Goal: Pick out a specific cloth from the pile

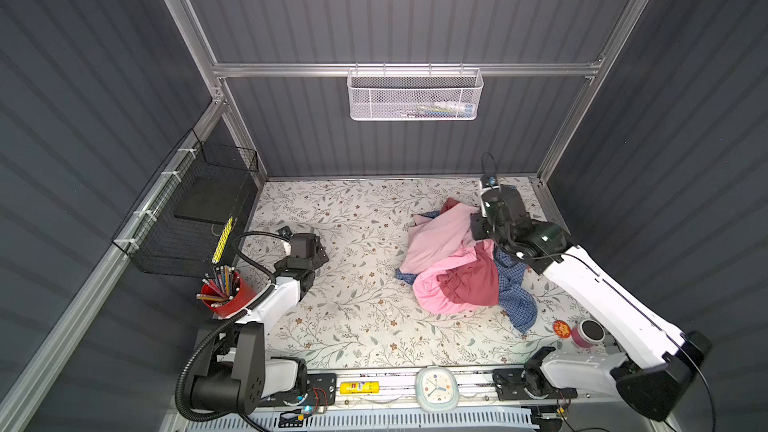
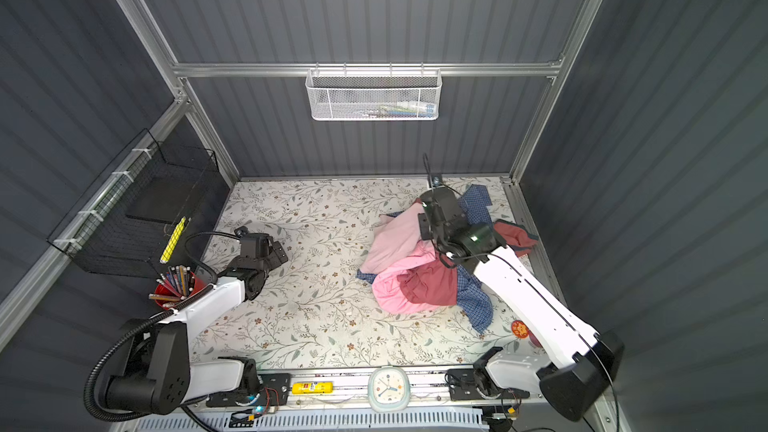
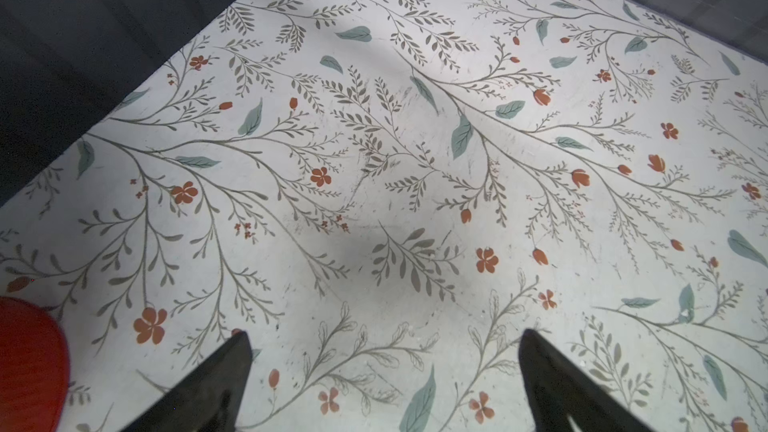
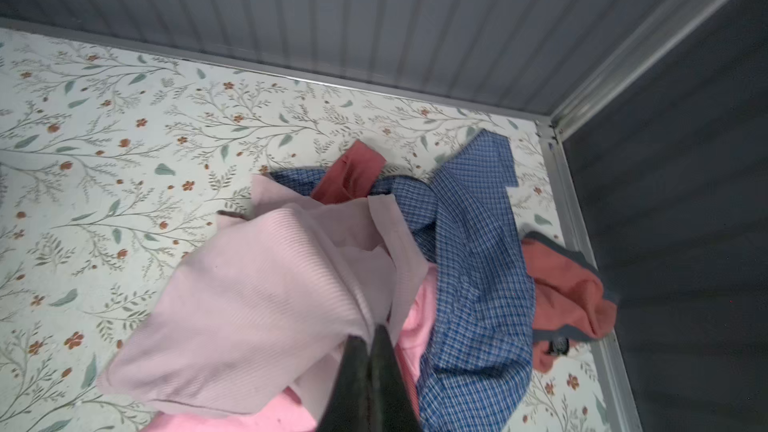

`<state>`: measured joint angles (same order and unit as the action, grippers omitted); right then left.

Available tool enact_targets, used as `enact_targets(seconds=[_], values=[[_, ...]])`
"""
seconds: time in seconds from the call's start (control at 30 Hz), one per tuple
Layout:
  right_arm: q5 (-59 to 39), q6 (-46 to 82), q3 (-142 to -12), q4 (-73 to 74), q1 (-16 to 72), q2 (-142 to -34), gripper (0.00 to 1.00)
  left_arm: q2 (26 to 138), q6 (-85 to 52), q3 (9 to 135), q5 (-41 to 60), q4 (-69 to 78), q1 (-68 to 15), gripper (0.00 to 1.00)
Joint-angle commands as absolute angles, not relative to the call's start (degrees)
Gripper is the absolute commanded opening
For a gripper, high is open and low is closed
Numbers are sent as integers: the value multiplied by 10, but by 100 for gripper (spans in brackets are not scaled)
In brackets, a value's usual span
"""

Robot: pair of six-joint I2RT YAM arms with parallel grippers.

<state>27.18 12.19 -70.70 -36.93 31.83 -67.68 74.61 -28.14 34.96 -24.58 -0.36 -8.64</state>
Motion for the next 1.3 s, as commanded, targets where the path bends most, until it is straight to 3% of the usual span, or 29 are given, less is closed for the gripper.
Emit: enact_targets(seconds=[0.0,0.4,0.57,0.83,1.1,1.27], values=[[295,184,-655,-379,289,-599,0,745,-278,361,-232,2,-87,100],[356,225,-603,-419,225,-458,0,745,-269,364,-188,29,-94,100],[369,201,-649,-446,227,-477,0,737,-264,362,-188,27,-98,100],[516,130,-713,-444,289,-512,0,733,-261,357,-190,28,-100,100],[539,67,-732,-417,371,-593,0,740,-254,359,-188,32,-104,100],[472,9,-738,-398,409,-668,0,744,-250,358,-184,34,-106,100]])
